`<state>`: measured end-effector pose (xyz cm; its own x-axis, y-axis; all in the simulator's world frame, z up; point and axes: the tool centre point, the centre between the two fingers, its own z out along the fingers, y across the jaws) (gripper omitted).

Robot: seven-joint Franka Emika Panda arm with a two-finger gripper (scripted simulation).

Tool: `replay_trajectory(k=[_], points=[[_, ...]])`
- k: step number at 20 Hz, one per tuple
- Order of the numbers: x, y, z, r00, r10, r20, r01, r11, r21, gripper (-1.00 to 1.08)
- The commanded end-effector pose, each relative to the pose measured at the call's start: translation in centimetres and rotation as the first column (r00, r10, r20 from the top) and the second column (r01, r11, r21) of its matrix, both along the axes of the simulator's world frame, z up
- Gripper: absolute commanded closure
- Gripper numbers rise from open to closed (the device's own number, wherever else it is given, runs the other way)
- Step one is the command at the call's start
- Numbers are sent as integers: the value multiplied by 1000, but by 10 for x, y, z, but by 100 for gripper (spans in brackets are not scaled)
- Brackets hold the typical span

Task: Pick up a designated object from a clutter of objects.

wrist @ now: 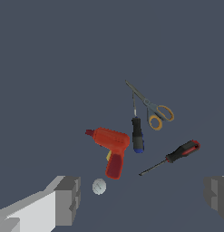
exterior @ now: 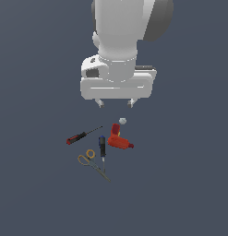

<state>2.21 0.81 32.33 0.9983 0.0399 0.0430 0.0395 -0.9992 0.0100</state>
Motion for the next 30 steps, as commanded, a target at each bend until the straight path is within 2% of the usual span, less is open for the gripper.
replay_trajectory(k=[1, 7, 15, 23, 30], points=[[6, -3, -14, 1000, 7, -3, -7, 1000, 1, -92], [26, -15, -64, 999, 31, -12, -31, 999, 5, -92], [48, -37, -156, 997, 73, -27, -73, 997, 8, -92], [52, -54, -228, 994, 104, -38, -104, 995, 9, -92], [51, -61, -257, 992, 117, -43, -117, 993, 8, -92]])
